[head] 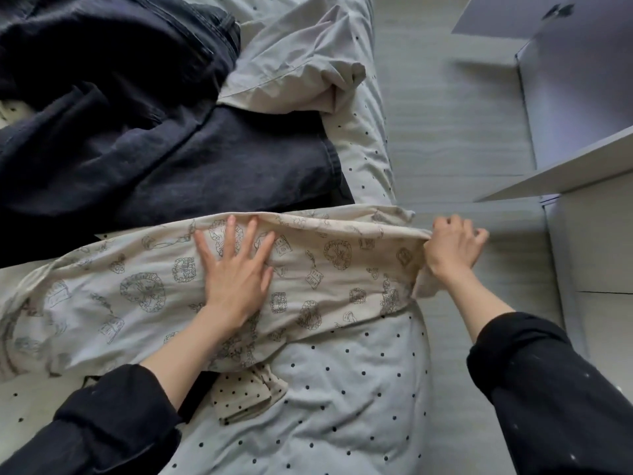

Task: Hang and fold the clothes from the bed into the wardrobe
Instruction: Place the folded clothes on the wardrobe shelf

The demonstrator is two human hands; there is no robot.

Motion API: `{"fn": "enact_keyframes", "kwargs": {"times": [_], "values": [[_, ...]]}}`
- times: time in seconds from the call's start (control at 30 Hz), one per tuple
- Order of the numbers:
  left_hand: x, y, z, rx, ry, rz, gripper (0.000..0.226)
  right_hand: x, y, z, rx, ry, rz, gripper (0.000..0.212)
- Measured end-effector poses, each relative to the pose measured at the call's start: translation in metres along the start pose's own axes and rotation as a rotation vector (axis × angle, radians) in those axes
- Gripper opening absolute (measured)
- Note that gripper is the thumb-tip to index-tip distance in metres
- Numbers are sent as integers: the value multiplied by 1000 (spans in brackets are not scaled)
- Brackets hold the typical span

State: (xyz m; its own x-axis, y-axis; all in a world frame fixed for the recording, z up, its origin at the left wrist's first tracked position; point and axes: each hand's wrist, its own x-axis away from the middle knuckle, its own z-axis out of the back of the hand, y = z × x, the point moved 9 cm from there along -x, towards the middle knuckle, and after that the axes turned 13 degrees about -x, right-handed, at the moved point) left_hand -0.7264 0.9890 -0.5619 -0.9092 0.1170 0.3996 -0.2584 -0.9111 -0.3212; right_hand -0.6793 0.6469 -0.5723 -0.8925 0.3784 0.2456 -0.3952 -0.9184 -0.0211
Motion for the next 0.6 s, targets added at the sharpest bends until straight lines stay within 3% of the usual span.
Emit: {"fn": "enact_keyframes", "kwargs": {"times": [0.1,0.3,0.4,0.5,0.6], "values": [[0,1,-2,-15,-3,-10,60,-21,-4,0,-2,1,-71,31],[-3,0,-10,-36,-7,-11,58,-18,-9,-14,-266,19,-207,47],[-1,-1,-9,-10,53,3,57,-11,-24,-25,-429,2,-124,40],[2,-4,-6,1,135,1,53,3,-61,-52,-506,-199,95,47],[4,-16,-7,-2,195,6,54,10,-78,-81,-503,-408,110,65]]}}
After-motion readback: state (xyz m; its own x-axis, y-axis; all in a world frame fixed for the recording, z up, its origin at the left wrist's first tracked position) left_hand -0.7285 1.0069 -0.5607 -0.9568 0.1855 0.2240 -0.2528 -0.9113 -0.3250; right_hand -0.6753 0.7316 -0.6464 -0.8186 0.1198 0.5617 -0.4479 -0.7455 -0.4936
